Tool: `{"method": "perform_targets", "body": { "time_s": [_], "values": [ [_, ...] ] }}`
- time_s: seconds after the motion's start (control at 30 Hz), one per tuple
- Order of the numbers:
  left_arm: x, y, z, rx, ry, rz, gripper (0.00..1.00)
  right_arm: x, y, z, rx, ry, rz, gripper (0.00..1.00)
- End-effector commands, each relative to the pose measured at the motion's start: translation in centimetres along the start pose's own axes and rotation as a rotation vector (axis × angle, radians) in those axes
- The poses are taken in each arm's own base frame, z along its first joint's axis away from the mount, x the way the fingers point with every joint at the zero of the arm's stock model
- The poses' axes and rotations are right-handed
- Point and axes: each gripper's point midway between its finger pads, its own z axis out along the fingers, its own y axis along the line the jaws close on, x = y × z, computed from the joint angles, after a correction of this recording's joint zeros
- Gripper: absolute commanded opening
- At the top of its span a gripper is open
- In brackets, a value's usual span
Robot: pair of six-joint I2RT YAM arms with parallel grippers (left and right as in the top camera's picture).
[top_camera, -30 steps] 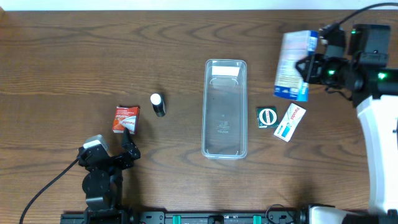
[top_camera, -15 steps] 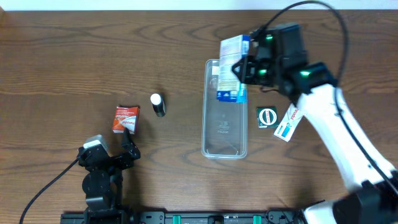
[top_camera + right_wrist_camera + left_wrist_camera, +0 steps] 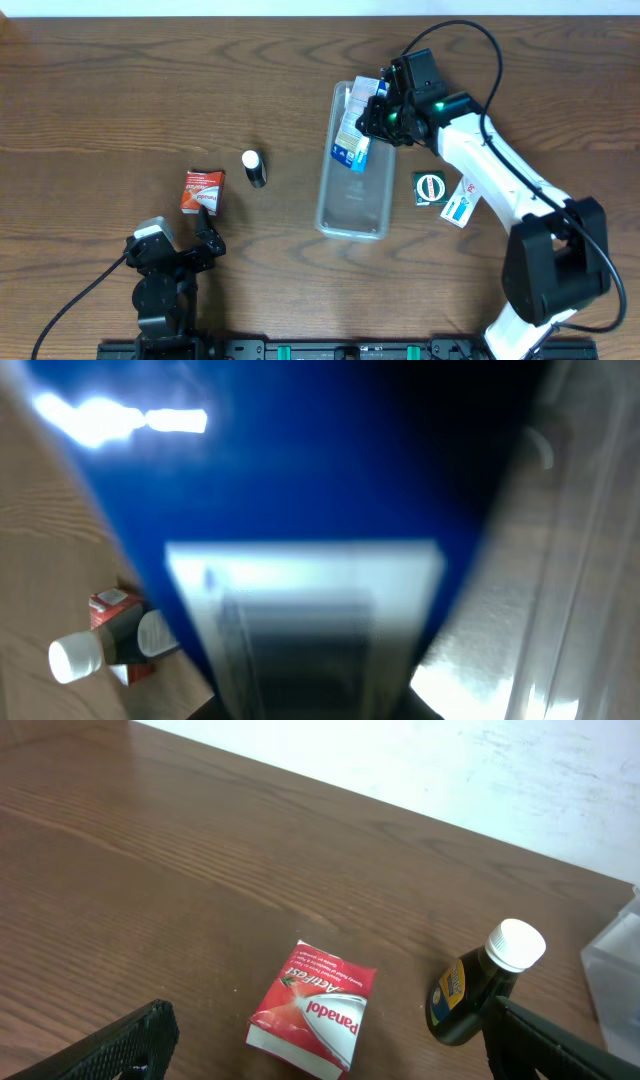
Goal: Pack container
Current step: 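Lift the blue box with the right gripper over the container, then lower the blue box flat into the container with the right gripper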
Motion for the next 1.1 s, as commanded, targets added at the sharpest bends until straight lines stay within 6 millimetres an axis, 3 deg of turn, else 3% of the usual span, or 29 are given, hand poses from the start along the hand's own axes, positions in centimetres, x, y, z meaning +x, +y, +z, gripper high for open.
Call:
{"method": "perform_targets", "body": {
  "time_s": [0.0,0.53,0.73,0.9,1.07],
  "values": [
    [1.2,0.1,0.3,0.002,0.028,0.004,0.98,0.8,0.3,1.5,-0.029,0.039,-0.002,0.22],
    [1.2,0.1,0.3,0.002,0.028,0.004,0.98,2.4,2.5,1.7,-0.115,0.099,-0.077,0.18],
    [1.2,0.1,0.3,0.002,0.028,0.004,0.98,4.7,4.3,1.1,-0.209,0.208,-0.044,0.18],
    [1.2,0.1,0.3,0.002,0.028,0.004,0.98,6.1,3.7,1.1,-0.174,0.260,-0.018,0.19],
    [1.2,0.1,0.3,0.002,0.028,0.004,0.98,5.4,3.2,1.3,-0.143,0.219,-0.064,0.25]
  ]
}}
